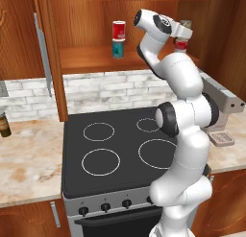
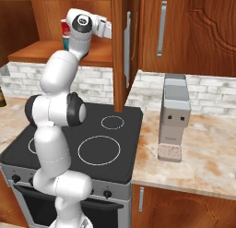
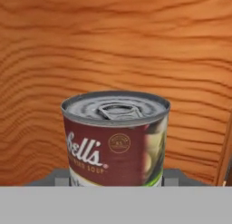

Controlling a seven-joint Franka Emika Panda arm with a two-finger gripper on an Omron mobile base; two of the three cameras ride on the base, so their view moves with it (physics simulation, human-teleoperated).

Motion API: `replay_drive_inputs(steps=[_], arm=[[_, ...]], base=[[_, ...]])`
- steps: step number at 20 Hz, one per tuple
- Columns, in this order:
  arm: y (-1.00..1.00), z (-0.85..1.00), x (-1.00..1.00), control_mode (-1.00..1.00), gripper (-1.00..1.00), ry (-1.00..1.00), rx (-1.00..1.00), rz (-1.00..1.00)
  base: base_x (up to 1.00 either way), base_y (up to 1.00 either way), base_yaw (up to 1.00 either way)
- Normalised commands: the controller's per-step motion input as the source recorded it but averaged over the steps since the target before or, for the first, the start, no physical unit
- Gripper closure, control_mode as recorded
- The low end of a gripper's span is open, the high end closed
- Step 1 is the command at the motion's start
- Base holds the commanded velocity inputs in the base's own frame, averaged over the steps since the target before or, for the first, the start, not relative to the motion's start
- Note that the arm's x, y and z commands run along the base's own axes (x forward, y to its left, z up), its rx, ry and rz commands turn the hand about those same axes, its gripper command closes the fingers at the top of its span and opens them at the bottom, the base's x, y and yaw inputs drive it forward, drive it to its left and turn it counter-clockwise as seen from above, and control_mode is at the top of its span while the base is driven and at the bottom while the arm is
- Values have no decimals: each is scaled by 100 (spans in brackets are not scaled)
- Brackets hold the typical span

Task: Stack two cans on top of the other two cans in the cabinet.

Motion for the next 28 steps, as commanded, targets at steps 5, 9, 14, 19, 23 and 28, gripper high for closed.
replay_drive_inputs(steps=[5, 9, 14, 19, 23, 28], arm=[[-8, -14, 0, -100, 100, 0, 1, 0], [-1, -17, 5, -100, 100, 0, 3, 0], [0, -2, 11, -100, 100, 0, 2, 0], [4, 8, 6, -100, 100, 0, 1, 0], [7, 4, 8, -100, 100, 0, 1, 0], [3, -3, 10, -100, 100, 0, 3, 0]], base=[[0, 0, 0], [0, 0, 0], [0, 0, 0], [0, 0, 0], [0, 0, 0], [0, 0, 0]])
